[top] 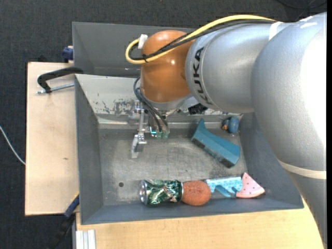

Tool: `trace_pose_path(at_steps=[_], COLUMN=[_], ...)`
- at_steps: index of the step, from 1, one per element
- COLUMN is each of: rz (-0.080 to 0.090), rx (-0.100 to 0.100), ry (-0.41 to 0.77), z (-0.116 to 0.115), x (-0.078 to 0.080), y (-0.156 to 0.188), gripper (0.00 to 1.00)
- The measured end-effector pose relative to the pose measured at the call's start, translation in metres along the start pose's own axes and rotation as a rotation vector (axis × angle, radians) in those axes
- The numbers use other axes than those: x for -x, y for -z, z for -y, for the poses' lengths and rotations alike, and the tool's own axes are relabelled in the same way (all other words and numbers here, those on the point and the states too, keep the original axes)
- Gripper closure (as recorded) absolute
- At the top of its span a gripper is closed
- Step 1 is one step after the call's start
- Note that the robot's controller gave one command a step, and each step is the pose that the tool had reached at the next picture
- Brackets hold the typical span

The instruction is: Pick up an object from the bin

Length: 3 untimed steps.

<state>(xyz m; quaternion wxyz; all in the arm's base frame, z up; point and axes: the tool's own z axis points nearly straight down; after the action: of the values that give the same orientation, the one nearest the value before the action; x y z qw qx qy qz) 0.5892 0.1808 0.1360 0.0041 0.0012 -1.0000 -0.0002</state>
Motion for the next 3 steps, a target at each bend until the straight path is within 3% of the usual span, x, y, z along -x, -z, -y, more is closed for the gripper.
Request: trace_pose_path(at_steps=[1, 2, 3], rz=[0.008, 0.009, 0.011], rx=[0.001, 0.001, -0.001], ry=[-0.002, 0.19, 0.364], z=[0.001, 0.014, 0.017], x=[0.002, -0.015, -0.014], y=[0.005, 0.007, 0.044], gripper=[0.0, 0.0, 0.0])
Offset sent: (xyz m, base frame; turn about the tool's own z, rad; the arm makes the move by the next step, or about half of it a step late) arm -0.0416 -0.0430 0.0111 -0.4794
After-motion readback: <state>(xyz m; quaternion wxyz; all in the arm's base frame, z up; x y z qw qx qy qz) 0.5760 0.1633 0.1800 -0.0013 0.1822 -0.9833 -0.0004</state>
